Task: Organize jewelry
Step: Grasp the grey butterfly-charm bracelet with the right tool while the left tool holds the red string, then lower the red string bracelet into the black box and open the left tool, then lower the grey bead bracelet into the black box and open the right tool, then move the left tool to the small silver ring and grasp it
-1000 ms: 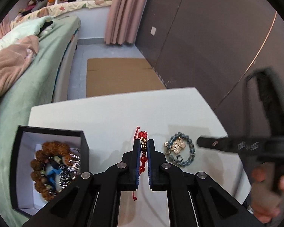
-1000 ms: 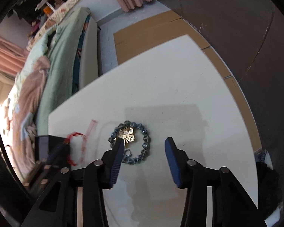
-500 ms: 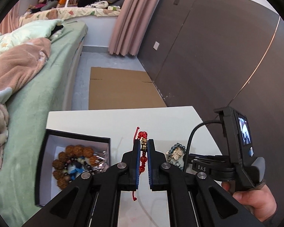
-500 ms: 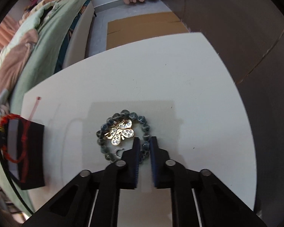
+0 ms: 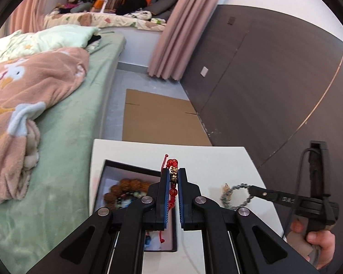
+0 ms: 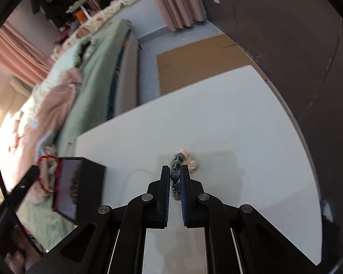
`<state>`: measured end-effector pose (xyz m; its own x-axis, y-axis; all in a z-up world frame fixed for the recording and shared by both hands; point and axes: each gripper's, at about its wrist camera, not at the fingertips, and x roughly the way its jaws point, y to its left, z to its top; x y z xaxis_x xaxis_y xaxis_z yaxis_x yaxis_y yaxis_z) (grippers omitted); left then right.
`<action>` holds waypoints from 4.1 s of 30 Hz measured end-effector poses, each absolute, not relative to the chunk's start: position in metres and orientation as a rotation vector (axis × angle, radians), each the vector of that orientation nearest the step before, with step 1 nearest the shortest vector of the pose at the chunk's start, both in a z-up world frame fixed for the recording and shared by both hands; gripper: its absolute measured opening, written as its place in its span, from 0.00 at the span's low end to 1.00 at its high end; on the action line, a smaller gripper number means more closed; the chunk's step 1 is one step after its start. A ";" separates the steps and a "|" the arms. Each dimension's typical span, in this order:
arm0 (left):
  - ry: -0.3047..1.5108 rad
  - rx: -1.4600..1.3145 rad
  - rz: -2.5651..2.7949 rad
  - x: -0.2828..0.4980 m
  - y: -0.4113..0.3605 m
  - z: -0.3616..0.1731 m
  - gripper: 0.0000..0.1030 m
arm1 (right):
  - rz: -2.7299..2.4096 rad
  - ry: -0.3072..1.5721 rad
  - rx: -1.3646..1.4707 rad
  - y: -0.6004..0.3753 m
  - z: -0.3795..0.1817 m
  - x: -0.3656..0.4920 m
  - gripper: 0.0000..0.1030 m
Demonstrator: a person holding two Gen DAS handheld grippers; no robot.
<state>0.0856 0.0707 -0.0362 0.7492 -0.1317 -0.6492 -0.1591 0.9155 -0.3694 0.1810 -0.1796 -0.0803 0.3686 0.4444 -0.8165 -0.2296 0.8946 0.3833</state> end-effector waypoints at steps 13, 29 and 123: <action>0.846 -0.469 0.092 0.084 0.095 -0.056 0.19 | 0.562 1.020 0.301 -0.163 -0.057 0.165 0.10; 0.702 -0.553 0.159 0.073 0.140 -0.040 0.99 | 0.869 0.896 0.377 -0.104 -0.027 0.141 0.10; 0.951 -0.065 -0.196 0.165 -0.111 -0.136 0.40 | 0.308 1.169 0.323 -0.309 -0.074 0.203 0.60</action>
